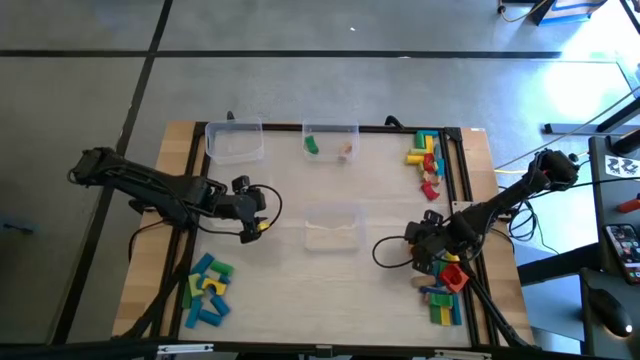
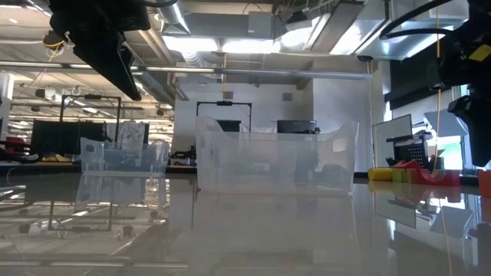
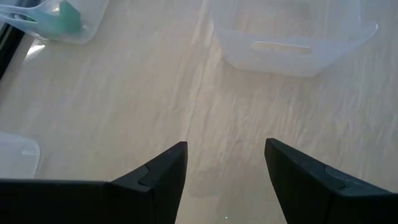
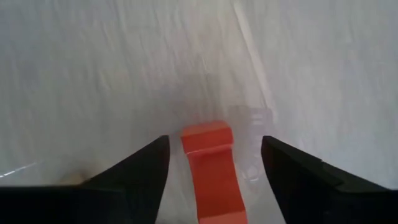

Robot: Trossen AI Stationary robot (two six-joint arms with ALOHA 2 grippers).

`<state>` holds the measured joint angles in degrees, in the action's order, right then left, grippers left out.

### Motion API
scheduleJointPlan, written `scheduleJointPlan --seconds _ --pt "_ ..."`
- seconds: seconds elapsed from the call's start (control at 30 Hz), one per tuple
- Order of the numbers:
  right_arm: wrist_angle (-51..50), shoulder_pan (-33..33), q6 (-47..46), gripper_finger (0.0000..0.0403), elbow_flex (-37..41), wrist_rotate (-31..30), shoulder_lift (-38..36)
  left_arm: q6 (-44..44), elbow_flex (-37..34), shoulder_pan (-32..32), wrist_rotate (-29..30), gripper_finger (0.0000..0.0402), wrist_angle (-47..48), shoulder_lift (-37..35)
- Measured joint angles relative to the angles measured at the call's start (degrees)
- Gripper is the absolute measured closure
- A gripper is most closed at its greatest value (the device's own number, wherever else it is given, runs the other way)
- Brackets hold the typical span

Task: Sort blocks by size
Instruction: Put the orange arch block into the top right transparent bin

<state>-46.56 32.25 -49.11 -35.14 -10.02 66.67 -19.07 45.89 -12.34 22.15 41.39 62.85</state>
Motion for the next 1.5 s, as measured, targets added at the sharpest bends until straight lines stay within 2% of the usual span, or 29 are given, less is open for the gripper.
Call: scheduleJointPlan --seconds 0.17,0.67,0.83,1.1,1.2,1.37,1.5 --pt "0.0 0.0 1.8 0.0140 0.0 0.0 1.4 0.0 0.0 0.0 0.0 0.0192 0.0 0.0" --pt "3.4 0.0 9.0 0.0169 -0.2 0.6 11.6 0.1 0.0 0.0 0.0 0.0192 -0.1 0.0" --pt "3.6 0.0 9.0 0.0199 -0.2 0.9 11.9 0.0 0.0 0.0 0.0 0.0192 -0.1 0.0" --pt "3.7 0.0 8.9 0.0270 -0.2 2.0 11.8 0.0 0.0 0.0 0.0 0.0192 -0.1 0.0" --pt "3.7 0.0 8.7 0.0271 -0.4 2.1 11.9 0.0 0.0 0.0 0.0 0.0192 -0.1 0.0" --pt "3.1 0.0 7.7 0.0250 -2.8 1.5 12.1 0.0 0.0 0.0 0.0 0.0192 -0.1 0.0" --pt "1.4 -1.0 7.6 0.0263 -5.7 0.2 12.1 0.0 0.0 0.0 0.0 0.0192 -0.1 0.0"
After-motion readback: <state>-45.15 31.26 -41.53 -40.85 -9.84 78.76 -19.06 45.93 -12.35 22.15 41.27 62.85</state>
